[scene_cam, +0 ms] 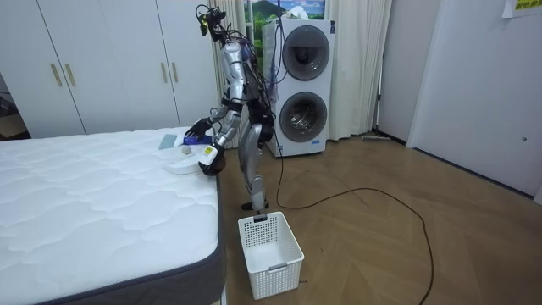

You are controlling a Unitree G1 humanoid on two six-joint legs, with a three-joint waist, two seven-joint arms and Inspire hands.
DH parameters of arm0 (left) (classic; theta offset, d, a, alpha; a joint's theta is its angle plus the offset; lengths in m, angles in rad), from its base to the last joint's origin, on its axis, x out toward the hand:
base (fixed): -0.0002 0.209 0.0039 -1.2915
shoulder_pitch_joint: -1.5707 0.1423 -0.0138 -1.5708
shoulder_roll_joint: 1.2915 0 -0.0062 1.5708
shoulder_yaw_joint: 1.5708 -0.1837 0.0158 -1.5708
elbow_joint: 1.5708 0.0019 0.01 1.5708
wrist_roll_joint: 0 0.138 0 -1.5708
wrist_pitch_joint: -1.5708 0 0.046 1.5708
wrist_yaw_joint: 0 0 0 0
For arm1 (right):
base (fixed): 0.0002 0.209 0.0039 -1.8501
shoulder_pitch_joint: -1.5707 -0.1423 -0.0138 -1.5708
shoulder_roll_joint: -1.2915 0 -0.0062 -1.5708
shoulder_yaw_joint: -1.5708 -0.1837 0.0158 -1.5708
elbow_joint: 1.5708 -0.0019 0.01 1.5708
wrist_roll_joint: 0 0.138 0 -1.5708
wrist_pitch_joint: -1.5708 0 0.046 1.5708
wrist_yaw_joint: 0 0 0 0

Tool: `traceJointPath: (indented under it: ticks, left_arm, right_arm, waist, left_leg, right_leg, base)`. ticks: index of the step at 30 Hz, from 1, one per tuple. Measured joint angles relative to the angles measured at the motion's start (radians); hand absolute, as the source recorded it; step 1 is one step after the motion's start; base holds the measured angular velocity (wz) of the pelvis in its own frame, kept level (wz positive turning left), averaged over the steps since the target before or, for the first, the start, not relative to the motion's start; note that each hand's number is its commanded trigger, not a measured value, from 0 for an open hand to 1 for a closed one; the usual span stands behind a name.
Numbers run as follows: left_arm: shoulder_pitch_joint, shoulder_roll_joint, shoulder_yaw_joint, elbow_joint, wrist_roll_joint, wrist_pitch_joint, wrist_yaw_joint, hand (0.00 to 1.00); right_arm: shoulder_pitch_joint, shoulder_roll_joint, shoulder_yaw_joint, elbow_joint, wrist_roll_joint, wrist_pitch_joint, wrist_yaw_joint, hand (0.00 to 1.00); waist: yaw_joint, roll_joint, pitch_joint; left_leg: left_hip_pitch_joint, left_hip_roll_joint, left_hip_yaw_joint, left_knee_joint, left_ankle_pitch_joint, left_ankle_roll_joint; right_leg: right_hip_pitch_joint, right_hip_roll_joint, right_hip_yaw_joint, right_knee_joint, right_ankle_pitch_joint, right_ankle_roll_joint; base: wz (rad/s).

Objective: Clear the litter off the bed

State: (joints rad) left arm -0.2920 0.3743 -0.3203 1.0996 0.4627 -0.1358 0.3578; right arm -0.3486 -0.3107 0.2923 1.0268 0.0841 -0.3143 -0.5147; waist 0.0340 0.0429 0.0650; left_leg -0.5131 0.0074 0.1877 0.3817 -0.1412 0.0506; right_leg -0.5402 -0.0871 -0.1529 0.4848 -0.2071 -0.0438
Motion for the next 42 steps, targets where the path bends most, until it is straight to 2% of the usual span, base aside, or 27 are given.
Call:
traceJointPath:
  ticks: [8, 21, 33, 38, 41, 42]
  left_arm:
    - [0.002, -0.001, -0.008, -0.001, 0.001, -0.002, -0.006, 1.0]
    - [-0.001, -0.002, -0.04, 0.0, 0.0, -0.001, -0.004, 1.0]
    - [0.003, -0.009, -0.034, 0.029, -0.015, -0.019, 0.003, 1.0]
    - [0.005, -0.009, -0.033, 0.029, -0.016, -0.019, 0.007, 1.0]
    - [0.013, -0.012, -0.034, 0.03, -0.016, -0.019, 0.007, 1.0]
    - [0.016, -0.012, -0.034, 0.03, -0.016, -0.019, 0.007, 1.0]
  right_arm:
    - [-0.017, 0.0, 0.0, 0.03, 0.039, 0.004, 0.037, 0.0]
    - [-0.035, 0.006, 0.002, 0.023, 0.116, 0.012, 0.037, 0.0]
    - [-0.024, 0.009, -0.034, -0.07, 0.273, 0.01, 0.052, 0.0]
    - [-0.019, 0.011, -0.042, -0.11, 0.339, 0.009, 0.071, 0.0]
    - [-0.014, 0.021, -0.042, -0.11, 0.341, 0.009, 0.081, 0.0]
    - [-0.013, 0.026, -0.042, -0.11, 0.34, 0.009, 0.081, 0.0]
  waist:
    - [0.003, 0.0, 0.0001]
    - [0.005, 0.0, -0.0002]
    - [0.0, -0.001, -0.0023]
    - [-0.002, -0.002, -0.0075]
    - [-0.002, -0.003, -0.0226]
    - [-0.003, -0.003, -0.024]
  left_leg:
    - [-0.002, 0.0, -0.001, 0.006, 0.0, 0.0]
    - [-0.001, 0.001, 0.0, 0.015, -0.001, 0.001]
    - [-0.002, 0.001, 0.004, 0.009, -0.001, 0.001]
    - [-0.003, 0.001, 0.007, 0.009, -0.001, 0.001]
    - [-0.002, 0.001, 0.007, 0.011, 0.0, 0.001]
    - [0.001, 0.001, 0.006, 0.011, 0.0, 0.001]
  right_leg:
    - [0.0, -0.002, -0.005, 0.004, 0.0, 0.0]
    - [-0.002, -0.002, -0.001, 0.017, -0.001, -0.001]
    - [-0.006, -0.002, 0.003, 0.014, 0.0, -0.001]
    - [-0.009, -0.001, 0.007, 0.016, 0.0, -0.001]
    - [-0.007, -0.001, 0.006, 0.016, 0.0, -0.001]
    - [-0.003, -0.001, 0.006, 0.016, 0.0, -0.001]
  base:
    - [0.0]
    - [0.0]
    - [0.0]
    - [0.0]
    - [0.0]
    - [0.0]
